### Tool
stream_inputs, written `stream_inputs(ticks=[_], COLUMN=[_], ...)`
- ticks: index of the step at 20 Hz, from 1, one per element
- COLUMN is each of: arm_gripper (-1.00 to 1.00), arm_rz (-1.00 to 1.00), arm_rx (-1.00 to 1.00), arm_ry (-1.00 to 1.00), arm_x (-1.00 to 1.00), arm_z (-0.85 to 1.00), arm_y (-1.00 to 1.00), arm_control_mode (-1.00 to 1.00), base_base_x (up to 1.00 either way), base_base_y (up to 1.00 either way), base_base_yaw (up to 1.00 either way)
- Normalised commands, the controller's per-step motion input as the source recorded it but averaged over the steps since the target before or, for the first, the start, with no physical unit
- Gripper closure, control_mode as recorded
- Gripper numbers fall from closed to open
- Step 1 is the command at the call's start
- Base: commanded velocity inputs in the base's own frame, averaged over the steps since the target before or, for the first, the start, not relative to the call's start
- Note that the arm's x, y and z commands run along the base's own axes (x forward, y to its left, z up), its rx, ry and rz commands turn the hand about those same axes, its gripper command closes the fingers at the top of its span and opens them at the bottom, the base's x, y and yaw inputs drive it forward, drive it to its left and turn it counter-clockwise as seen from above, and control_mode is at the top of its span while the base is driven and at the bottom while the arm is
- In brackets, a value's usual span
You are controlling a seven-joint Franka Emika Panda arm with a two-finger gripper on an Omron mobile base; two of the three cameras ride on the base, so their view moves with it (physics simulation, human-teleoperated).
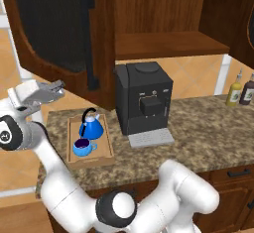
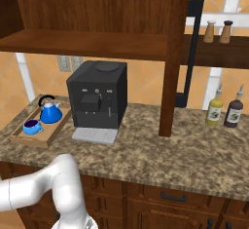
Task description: Pick the kettle from the counter and place it on the tray. Then pick the mug from the cabinet and place it on the tray. Then close the cabinet doors.
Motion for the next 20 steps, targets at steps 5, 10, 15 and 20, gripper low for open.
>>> stream_inputs(ticks=[5, 10, 15, 20], arm_gripper=[1.00, 1.00, 1.00, 1.00], arm_rz=[0.09, 0.18, 0.23, 0.22], arm_rx=[0.00, 0.00, 0.00, -0.01], arm_ry=[0.64, 0.61, 0.35, 0.31], arm_x=[0.61, 0.74, 0.53, 0.62], arm_z=[0.00, 0.11, 0.34, 0.03], arm_y=[-0.88, -0.73, -0.67, -0.73], arm_control_mode=[-1.00, -1.00, -1.00, -1.00], base_base_x=[0.00, 0.00, 0.00, 0.00], base_base_y=[0.00, 0.00, 0.00, 0.00], base_base_yaw=[0.00, 0.00, 0.00, 0.00])
